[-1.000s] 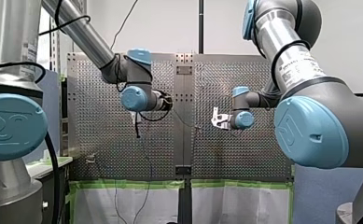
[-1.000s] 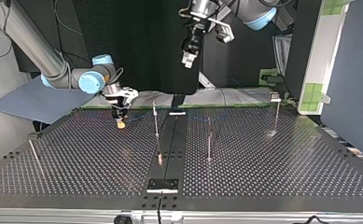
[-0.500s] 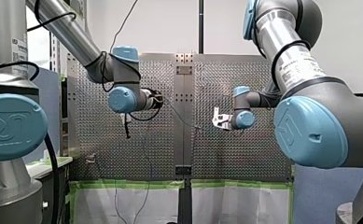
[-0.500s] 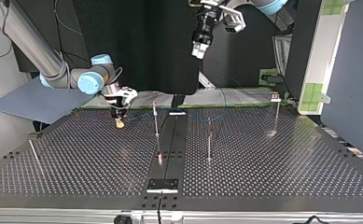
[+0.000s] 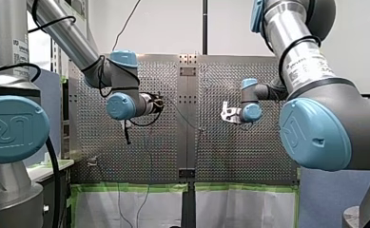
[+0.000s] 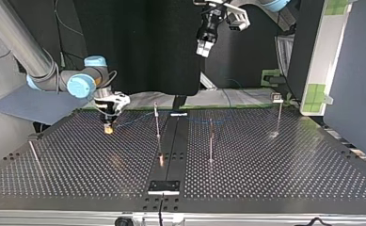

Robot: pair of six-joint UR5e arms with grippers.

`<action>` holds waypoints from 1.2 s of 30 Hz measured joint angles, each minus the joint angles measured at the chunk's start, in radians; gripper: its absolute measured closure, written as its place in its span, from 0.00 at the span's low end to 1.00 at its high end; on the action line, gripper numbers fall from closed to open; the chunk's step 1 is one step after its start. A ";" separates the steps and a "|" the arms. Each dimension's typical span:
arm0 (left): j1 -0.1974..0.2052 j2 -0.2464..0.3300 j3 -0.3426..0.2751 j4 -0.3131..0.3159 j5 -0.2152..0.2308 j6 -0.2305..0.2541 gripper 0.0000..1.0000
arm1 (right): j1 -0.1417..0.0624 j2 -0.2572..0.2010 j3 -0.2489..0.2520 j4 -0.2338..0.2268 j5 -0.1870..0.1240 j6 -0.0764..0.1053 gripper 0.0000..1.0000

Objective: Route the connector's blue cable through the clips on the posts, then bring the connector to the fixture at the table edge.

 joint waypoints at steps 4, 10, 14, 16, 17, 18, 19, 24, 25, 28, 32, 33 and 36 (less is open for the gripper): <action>0.001 0.000 0.000 -0.010 -0.001 0.003 0.00 | -0.003 -0.036 0.001 0.028 0.036 -0.006 1.00; 0.005 0.000 0.000 -0.024 -0.001 0.011 0.00 | -0.024 -0.088 0.031 0.016 0.088 0.007 1.00; 0.008 0.000 0.000 -0.033 -0.001 0.017 0.00 | -0.035 -0.123 0.064 0.010 0.123 0.003 1.00; 0.008 0.000 0.000 -0.036 -0.001 0.021 0.00 | -0.041 -0.142 0.083 0.016 0.142 -0.004 1.00; 0.009 0.000 0.000 -0.039 -0.001 0.023 0.00 | -0.043 -0.150 0.090 0.020 0.149 -0.008 1.00; 0.010 0.000 0.000 -0.040 -0.001 0.024 0.00 | -0.046 -0.157 0.097 0.025 0.157 -0.011 1.00; 0.010 0.000 0.000 -0.041 -0.001 0.025 0.00 | -0.050 -0.166 0.104 0.032 0.167 -0.015 1.00; 0.011 0.000 0.000 -0.043 0.001 0.026 0.00 | -0.069 -0.205 0.113 0.056 0.205 -0.037 1.00; 0.011 0.000 0.000 -0.043 0.001 0.026 0.00 | -0.073 -0.215 0.114 0.059 0.215 -0.041 1.00; 0.013 0.000 0.000 -0.045 0.000 0.025 0.00 | -0.088 -0.238 0.114 0.063 0.238 -0.050 1.00; 0.014 0.000 0.000 -0.047 0.000 0.025 0.00 | -0.110 -0.264 0.114 0.064 0.264 -0.064 1.00; 0.014 0.000 0.000 -0.047 0.000 0.025 0.00 | -0.116 -0.270 0.114 0.064 0.270 -0.068 1.00; 0.014 0.000 0.000 -0.047 0.000 0.026 0.00 | -0.137 -0.292 0.114 0.066 0.291 -0.075 1.00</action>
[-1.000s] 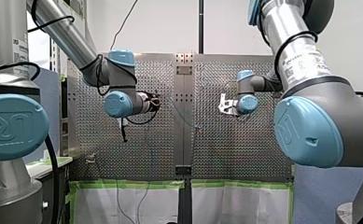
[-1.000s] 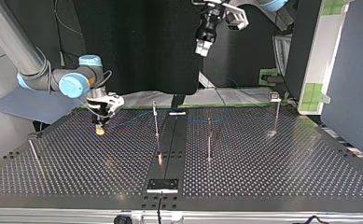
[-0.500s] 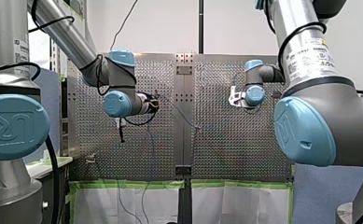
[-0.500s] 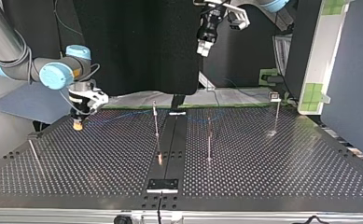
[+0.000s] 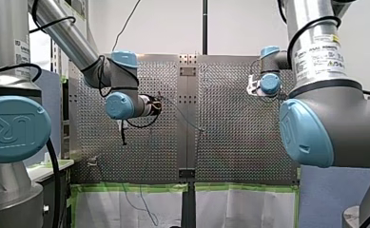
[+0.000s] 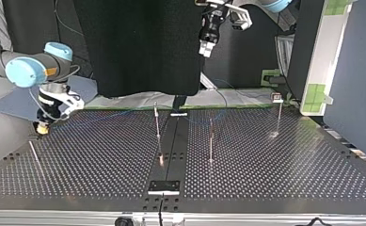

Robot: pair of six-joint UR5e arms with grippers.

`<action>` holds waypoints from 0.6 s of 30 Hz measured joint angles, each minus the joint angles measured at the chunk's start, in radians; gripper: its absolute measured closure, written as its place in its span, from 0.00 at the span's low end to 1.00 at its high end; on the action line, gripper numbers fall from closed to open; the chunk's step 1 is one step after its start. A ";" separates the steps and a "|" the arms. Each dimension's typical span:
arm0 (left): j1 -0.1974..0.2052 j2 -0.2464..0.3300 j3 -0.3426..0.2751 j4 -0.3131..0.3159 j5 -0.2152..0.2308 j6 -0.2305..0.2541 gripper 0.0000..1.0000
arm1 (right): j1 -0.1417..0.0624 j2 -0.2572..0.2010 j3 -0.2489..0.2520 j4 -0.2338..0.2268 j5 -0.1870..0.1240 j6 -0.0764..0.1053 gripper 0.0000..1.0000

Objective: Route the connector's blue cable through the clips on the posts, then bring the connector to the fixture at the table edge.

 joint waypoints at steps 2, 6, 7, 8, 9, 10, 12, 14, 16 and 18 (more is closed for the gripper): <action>0.000 0.000 0.000 0.000 0.001 0.000 0.00 | -0.015 -0.015 0.000 0.002 0.003 0.001 1.00; 0.002 0.000 0.001 0.001 0.002 0.001 0.00 | -0.045 -0.045 0.000 0.010 -0.015 0.003 1.00; 0.002 0.000 0.001 0.001 0.002 0.001 0.00 | -0.053 -0.054 0.000 0.013 -0.022 0.002 1.00; 0.003 0.000 0.001 0.002 0.002 0.001 0.00 | -0.058 -0.058 0.000 0.014 -0.026 0.001 1.00; 0.003 0.000 0.000 0.003 0.003 0.002 0.00 | -0.070 -0.070 0.000 0.017 -0.038 -0.001 1.00; 0.003 -0.001 0.000 0.003 0.004 0.002 0.00 | -0.077 -0.078 0.000 0.018 -0.046 -0.002 1.00; 0.003 -0.002 0.001 0.004 0.006 0.002 0.00 | -0.092 -0.093 0.001 0.020 -0.060 -0.004 1.00; 0.003 -0.003 0.001 0.004 0.006 0.002 0.00 | -0.107 -0.104 0.003 0.020 -0.077 -0.005 1.00; 0.003 -0.004 0.001 0.004 0.005 0.002 0.00 | -0.122 -0.105 0.007 0.016 -0.095 -0.005 1.00; 0.003 -0.004 0.001 0.003 0.005 0.001 0.00 | -0.136 -0.100 0.012 0.010 -0.111 -0.003 1.00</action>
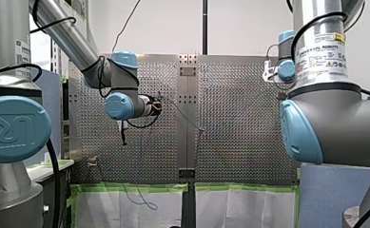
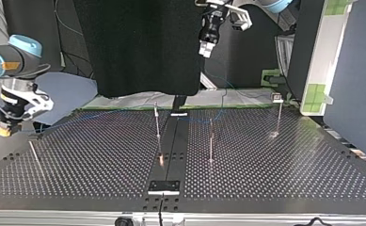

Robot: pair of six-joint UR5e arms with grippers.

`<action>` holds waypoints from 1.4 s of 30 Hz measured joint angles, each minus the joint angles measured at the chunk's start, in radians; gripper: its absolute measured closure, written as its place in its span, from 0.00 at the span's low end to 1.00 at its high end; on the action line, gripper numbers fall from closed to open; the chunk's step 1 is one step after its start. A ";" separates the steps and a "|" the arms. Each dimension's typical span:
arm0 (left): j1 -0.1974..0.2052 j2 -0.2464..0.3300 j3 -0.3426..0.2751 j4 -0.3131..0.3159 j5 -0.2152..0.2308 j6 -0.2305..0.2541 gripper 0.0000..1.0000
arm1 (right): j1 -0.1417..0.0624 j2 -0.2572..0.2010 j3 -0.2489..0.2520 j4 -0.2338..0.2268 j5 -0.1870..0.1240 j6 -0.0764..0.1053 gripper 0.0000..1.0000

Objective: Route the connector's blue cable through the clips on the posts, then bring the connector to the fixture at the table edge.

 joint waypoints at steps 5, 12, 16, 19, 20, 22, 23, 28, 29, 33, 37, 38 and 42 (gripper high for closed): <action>0.000 -0.008 0.000 -0.002 -0.001 0.000 0.00 | -0.047 0.037 0.012 0.007 -0.048 -0.007 1.00; 0.000 -0.022 0.000 -0.003 -0.001 0.001 0.00 | -0.096 0.059 0.021 0.000 -0.110 -0.015 1.00; 0.000 -0.024 0.000 -0.002 -0.001 0.001 0.00 | -0.102 0.061 0.024 -0.005 -0.146 -0.016 1.00; 0.001 -0.024 0.000 -0.002 -0.001 0.001 0.00 | -0.101 0.061 0.024 -0.009 -0.170 -0.017 1.00; 0.001 -0.025 0.000 -0.002 -0.001 0.001 0.00 | -0.101 0.061 0.024 -0.010 -0.176 -0.017 1.00; 0.001 -0.025 0.000 -0.002 -0.001 0.001 0.00 | -0.100 0.061 0.024 -0.012 -0.193 -0.017 1.00; 0.001 -0.025 0.000 -0.002 -0.001 0.001 0.00 | -0.099 0.061 0.024 -0.012 -0.201 -0.018 1.00; 0.003 -0.026 0.000 -0.002 -0.001 0.001 0.00 | -0.095 0.061 0.025 -0.013 -0.243 -0.015 1.00; 0.003 -0.026 0.000 -0.002 -0.001 0.001 0.00 | -0.094 0.061 0.025 -0.013 -0.250 -0.015 1.00; 0.004 -0.028 0.000 -0.002 -0.001 0.002 0.00 | -0.093 0.061 0.025 -0.013 -0.282 -0.014 1.00; 0.005 -0.028 0.001 -0.001 -0.001 0.004 0.00 | -0.093 0.062 0.026 -0.014 -0.317 -0.017 1.00; 0.006 -0.028 0.001 -0.001 -0.001 0.005 0.00 | -0.093 0.063 0.026 -0.016 -0.324 -0.018 1.00; 0.006 -0.029 0.000 0.000 -0.001 0.005 0.00 | -0.095 0.066 0.027 -0.030 -0.357 -0.018 1.00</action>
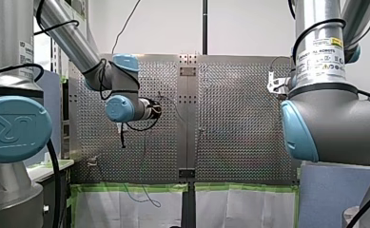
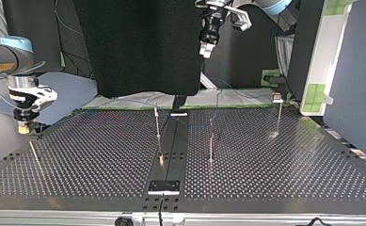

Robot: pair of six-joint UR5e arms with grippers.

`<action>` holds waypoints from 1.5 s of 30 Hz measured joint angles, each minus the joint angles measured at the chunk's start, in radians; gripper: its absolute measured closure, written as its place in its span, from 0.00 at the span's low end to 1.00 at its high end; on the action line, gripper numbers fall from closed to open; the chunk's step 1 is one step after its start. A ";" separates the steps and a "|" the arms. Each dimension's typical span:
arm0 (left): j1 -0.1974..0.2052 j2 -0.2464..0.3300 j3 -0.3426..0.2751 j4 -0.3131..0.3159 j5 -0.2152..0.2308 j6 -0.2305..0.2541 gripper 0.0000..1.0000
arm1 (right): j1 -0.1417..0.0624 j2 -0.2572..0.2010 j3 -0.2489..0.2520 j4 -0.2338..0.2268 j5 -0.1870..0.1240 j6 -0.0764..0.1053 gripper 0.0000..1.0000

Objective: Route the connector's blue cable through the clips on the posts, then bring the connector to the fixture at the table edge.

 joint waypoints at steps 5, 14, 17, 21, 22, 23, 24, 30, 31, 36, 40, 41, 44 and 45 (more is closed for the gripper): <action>0.001 0.000 0.000 0.001 0.000 0.000 0.00 | -0.004 0.018 0.000 -0.004 -0.040 -0.003 1.00; 0.005 -0.002 0.000 0.001 0.000 0.006 0.00 | -0.011 0.039 -0.001 -0.006 -0.115 -0.009 1.00; 0.006 -0.002 0.000 0.001 0.000 0.006 0.00 | -0.015 0.040 -0.003 -0.006 -0.141 -0.010 1.00; 0.007 -0.002 0.000 0.001 -0.001 0.006 0.00 | -0.021 0.040 -0.007 -0.003 -0.159 -0.011 1.00; 0.007 -0.002 -0.001 0.001 -0.001 0.006 0.00 | -0.023 0.040 -0.008 -0.003 -0.160 -0.011 1.00; 0.008 -0.002 -0.001 0.001 -0.001 0.006 0.00 | -0.024 0.040 -0.008 -0.002 -0.161 -0.011 1.00; 0.008 -0.002 -0.001 0.001 0.000 0.006 0.00 | -0.027 0.040 -0.009 -0.001 -0.161 -0.012 1.00; 0.009 -0.003 -0.001 0.001 0.000 0.007 0.00 | -0.044 0.040 -0.011 0.002 -0.136 -0.009 1.00; 0.009 -0.004 0.000 0.001 0.000 0.007 0.00 | -0.048 0.040 -0.011 0.002 -0.131 -0.008 1.00; 0.010 -0.004 0.000 0.001 0.000 0.008 0.00 | -0.064 0.041 -0.012 0.003 -0.116 -0.007 1.00; 0.011 -0.005 0.000 0.002 0.000 0.008 0.00 | -0.073 0.042 -0.017 0.003 -0.113 -0.009 1.00; 0.012 -0.005 0.000 0.003 0.000 0.008 0.00 | -0.075 0.043 -0.019 0.003 -0.113 -0.009 1.00; 0.012 -0.005 0.000 0.003 0.001 0.008 0.00 | -0.075 0.050 -0.024 0.003 -0.113 -0.012 1.00; 0.012 -0.005 0.000 0.003 0.001 0.008 0.00 | -0.074 0.055 -0.027 0.004 -0.113 -0.015 1.00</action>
